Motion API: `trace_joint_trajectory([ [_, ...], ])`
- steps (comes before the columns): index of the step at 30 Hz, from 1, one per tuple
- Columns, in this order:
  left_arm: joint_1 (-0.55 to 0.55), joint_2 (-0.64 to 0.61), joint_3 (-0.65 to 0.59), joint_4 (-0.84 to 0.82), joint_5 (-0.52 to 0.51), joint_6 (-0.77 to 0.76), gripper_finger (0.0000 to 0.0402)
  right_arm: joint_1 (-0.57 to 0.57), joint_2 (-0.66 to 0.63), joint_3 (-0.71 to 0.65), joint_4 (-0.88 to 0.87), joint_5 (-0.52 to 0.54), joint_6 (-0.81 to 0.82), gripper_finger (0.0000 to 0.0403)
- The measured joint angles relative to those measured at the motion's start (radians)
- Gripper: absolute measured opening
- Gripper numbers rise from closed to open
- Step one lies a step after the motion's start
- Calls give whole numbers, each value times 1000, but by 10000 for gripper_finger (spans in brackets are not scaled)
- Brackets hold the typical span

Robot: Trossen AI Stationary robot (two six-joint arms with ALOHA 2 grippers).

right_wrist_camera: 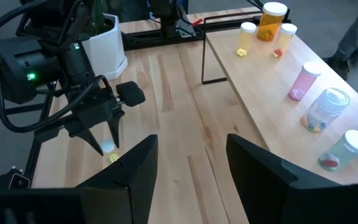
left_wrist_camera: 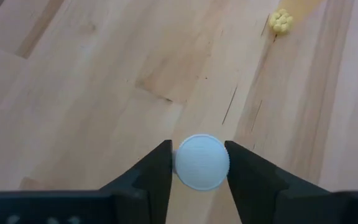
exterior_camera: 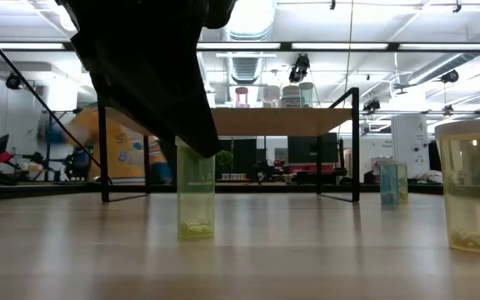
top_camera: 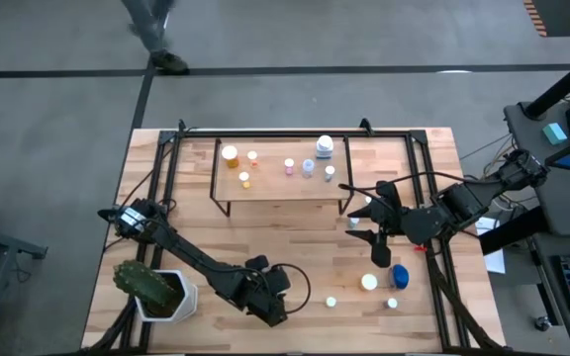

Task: Pick and place medicine bottles onto shelf by color
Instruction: Put the yellow pill bottle on the shelf

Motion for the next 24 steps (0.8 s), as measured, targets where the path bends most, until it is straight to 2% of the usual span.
trace_joint_trajectory([
  [3, 0, -2, 0, 0, 1, -6, 102, 0, 0, 0, 1, 0, 0, 180],
  [7, 5, -23, 9, -15, 7, -27, 97, 0, 0, 0, 3, 0, 0, 180],
  [12, 48, -95, 59, -167, 24, -51, 100, 0, 0, 0, 4, 0, 0, 180],
  [19, 225, -332, 79, -414, 18, -58, 100, 0, 0, 0, 16, -1, -2, 180],
  [24, 388, -514, 74, -575, -50, -53, 100, 0, 0, 0, 27, -1, -1, 180],
])
